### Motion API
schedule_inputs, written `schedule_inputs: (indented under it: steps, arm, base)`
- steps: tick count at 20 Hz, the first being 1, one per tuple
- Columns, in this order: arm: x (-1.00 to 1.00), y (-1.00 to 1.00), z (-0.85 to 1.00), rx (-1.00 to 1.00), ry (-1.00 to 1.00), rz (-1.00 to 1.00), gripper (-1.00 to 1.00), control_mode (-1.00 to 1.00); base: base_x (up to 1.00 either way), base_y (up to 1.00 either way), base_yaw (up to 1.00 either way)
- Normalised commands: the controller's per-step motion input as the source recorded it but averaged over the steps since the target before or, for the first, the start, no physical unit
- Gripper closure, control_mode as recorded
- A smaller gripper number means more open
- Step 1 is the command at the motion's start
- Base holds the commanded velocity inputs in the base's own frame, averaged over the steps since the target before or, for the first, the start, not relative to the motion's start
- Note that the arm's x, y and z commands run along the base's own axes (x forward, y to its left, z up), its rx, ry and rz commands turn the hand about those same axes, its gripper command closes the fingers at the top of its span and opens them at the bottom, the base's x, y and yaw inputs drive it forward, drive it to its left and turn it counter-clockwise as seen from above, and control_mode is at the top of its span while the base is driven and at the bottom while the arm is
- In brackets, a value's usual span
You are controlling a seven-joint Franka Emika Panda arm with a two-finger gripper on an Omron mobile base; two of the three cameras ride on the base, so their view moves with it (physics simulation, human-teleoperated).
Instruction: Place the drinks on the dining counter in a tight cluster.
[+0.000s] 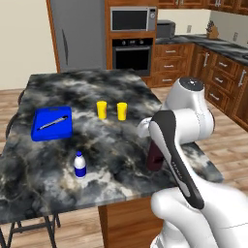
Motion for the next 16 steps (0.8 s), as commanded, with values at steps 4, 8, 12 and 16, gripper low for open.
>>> schedule_inputs:
  steps: [4,8,12,16]
  arm:
    - [0.00,0.00,0.00,0.00,0.00,0.00,1.00,1.00]
    - [0.00,0.00,0.00,0.00,0.00,0.00,1.00,1.00]
    - [0.00,0.00,0.00,0.00,0.00,0.00,1.00,1.00]
    - [0.00,0.00,0.00,0.00,0.00,0.00,1.00,1.00]
  base:
    - [0.07,0.12,-0.01]
    - [0.00,0.00,0.00]
    - [0.00,0.15,0.02]
    - [-0.01,0.09,0.02]
